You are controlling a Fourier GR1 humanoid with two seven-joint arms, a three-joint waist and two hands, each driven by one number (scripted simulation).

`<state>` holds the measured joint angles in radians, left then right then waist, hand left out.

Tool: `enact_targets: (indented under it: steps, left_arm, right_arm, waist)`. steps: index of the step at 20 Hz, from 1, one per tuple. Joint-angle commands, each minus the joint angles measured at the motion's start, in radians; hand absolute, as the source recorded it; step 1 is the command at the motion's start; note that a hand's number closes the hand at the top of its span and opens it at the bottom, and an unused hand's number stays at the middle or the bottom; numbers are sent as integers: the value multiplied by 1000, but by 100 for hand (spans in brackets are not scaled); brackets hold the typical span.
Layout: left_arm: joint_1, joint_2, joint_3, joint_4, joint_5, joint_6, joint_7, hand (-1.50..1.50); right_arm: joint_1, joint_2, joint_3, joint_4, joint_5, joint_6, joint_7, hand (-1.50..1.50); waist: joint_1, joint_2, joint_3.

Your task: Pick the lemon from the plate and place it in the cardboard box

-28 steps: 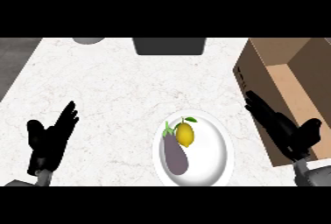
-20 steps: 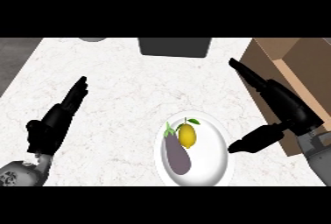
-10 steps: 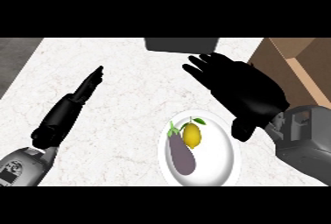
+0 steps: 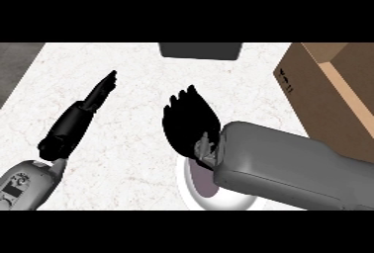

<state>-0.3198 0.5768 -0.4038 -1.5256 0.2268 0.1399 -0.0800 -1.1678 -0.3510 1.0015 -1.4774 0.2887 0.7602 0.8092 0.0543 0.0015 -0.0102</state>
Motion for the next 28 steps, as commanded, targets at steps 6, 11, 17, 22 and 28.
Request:
enact_targets:
  steps: [6,11,17,22,28]
  left_arm:
    - [28,-4,19,44,1,-28,-57,0]
    - [40,0,27,36,-5,-35,-62,0]
    - [8,-28,23,59,-20,-39,-44,0]
    - [4,-36,42,82,-16,-54,-59,0]
    - [-4,-38,52,75,-35,-63,-55,0]
  right_arm:
    - [-68,344,155,376,-50,202,216,-150]
    - [-72,348,209,426,-110,196,282,-150]
    - [-56,349,250,460,-190,136,374,-150]
    - [-65,350,305,476,-221,136,409,-150]
    - [-38,350,366,455,-205,89,436,-150]
  waist:
    - [-9,0,4]
    - [-4,-9,6]
    - [2,-6,6]
    - [-1,-3,7]
    - [-2,-2,8]
